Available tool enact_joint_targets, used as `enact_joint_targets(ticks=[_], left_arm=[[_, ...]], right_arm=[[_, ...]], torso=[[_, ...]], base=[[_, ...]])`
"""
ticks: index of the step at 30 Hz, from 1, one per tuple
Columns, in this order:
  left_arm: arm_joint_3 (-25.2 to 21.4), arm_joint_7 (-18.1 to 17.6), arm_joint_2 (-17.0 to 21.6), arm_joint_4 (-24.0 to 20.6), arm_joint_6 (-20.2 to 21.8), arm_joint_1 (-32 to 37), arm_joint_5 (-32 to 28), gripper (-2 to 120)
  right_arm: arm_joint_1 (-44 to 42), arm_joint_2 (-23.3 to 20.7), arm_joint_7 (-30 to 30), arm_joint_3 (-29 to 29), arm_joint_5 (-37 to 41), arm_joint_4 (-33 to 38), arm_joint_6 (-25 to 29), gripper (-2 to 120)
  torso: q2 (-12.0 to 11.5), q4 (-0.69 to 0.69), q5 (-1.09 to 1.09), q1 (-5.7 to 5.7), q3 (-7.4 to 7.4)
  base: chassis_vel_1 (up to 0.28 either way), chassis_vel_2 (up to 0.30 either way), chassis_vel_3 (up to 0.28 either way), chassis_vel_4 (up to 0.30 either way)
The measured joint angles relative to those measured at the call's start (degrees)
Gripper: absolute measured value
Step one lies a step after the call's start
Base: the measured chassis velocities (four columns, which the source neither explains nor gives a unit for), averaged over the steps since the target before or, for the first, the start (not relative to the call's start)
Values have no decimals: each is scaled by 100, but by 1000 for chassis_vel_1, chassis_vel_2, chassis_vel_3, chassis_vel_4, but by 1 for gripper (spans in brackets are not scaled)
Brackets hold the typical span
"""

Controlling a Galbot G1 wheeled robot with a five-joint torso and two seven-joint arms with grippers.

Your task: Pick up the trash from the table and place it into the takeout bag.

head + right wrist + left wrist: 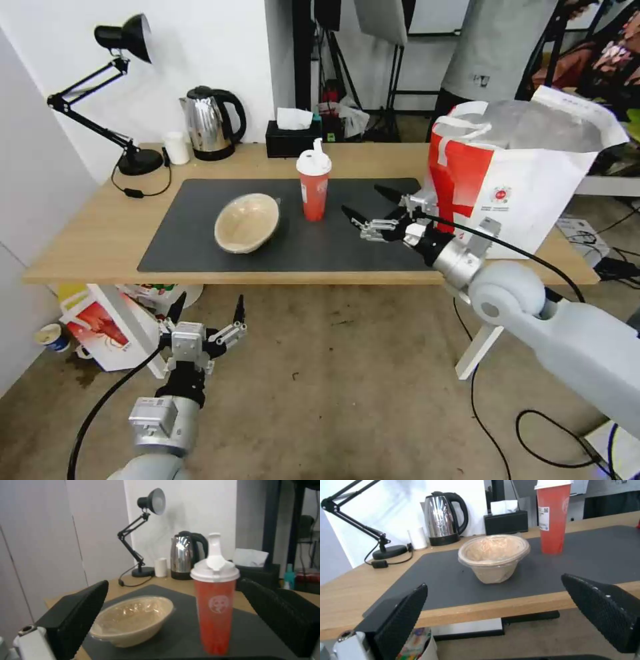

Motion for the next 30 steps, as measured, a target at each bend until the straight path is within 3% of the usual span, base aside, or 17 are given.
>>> enact_joint_targets(ticks=[15, 30], left_arm=[[0, 0, 0, 0, 0, 0, 0, 100], [0, 0, 0, 0, 0, 0, 0, 100]], right_arm=[[518, 240, 2, -436, 235, -100, 1, 100], [552, 528, -10, -502, 132, -422, -2, 100]], torso=[[0, 0, 0, -1, 0], [0, -1, 1, -1, 0]], base=[[0, 0, 0, 0], [0, 0, 0, 0]])
